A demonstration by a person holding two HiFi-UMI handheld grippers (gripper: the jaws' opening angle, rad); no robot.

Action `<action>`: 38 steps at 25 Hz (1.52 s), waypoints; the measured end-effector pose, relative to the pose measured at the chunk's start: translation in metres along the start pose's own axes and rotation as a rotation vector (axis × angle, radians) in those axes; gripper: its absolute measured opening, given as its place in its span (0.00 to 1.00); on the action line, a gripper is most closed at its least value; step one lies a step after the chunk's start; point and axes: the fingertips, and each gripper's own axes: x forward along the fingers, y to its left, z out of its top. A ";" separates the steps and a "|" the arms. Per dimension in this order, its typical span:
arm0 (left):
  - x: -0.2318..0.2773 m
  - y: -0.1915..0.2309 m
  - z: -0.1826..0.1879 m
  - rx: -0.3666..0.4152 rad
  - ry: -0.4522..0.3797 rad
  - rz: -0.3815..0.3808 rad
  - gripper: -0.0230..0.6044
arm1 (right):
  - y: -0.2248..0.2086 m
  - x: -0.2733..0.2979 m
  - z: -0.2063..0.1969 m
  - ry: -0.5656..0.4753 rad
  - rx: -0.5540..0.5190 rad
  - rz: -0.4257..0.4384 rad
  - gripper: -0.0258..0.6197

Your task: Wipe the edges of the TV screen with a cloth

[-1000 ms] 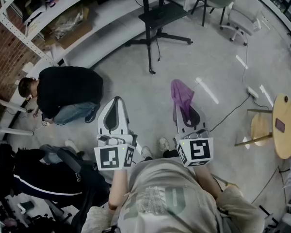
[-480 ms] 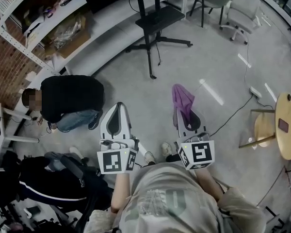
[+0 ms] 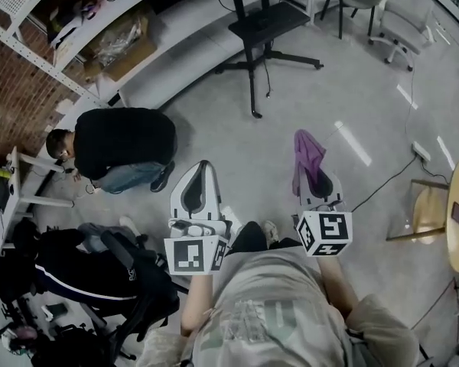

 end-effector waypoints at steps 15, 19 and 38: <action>0.077 0.077 -0.026 -0.032 -0.036 0.024 0.06 | -0.002 0.068 0.001 -0.018 -0.046 -0.031 0.13; 0.123 0.102 -0.030 -0.043 -0.052 -0.003 0.06 | -0.004 0.117 0.017 -0.016 -0.070 -0.043 0.13; 0.331 0.275 -0.018 -0.045 -0.087 0.012 0.06 | 0.117 0.407 0.125 -0.131 -0.217 0.183 0.13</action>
